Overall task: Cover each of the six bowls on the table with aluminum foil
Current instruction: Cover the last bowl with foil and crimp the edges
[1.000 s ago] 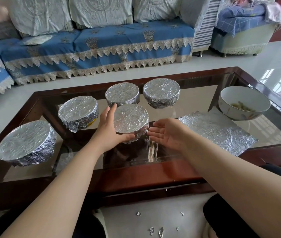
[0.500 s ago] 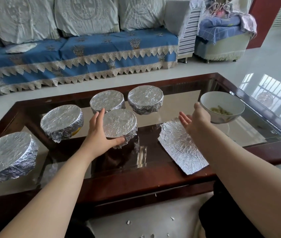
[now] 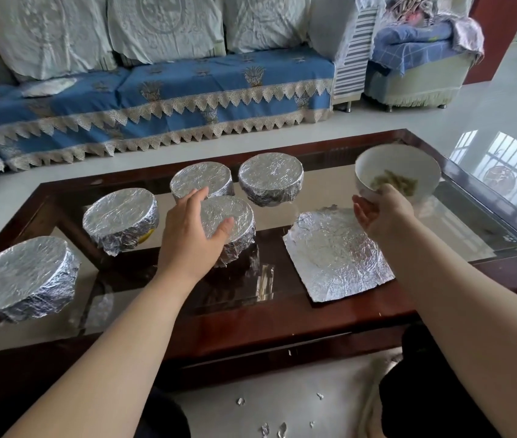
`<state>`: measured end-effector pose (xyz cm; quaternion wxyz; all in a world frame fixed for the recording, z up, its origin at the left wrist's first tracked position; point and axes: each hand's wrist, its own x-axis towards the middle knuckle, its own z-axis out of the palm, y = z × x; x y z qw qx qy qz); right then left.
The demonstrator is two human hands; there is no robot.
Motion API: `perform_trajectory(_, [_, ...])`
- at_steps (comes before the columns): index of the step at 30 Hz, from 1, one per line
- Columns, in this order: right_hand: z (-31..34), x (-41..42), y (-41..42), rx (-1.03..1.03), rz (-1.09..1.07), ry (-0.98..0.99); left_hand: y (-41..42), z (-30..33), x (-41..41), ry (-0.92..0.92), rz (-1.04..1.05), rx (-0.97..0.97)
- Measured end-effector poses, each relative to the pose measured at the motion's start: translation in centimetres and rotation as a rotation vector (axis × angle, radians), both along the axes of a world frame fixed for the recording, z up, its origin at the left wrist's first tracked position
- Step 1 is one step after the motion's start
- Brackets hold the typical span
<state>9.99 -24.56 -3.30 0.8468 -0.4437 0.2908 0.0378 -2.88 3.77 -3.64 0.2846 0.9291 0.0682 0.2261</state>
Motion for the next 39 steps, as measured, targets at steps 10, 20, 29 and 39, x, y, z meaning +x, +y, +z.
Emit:
perform_trajectory(10, [2.1, -9.9, 1.8, 0.047, 0.883, 0.090, -2.8, 1.9, -1.4, 0.396, -0.188, -1.040])
perform_trajectory(20, [-0.9, -12.5, 1.5, -0.218, 1.355, 0.072, -4.6, -0.2, -2.9, 0.669, -0.119, -1.095])
perform_trajectory(29, [-1.3, -5.2, -4.2, -1.367, 0.515, -0.303, -4.3, -1.2, -2.5, 0.674, -0.061, -1.135])
perform_trajectory(39, [-3.5, -3.0, -6.9, -1.342, 0.581, -0.007, -4.9, -1.8, -2.1, 0.657, -0.100, -1.176])
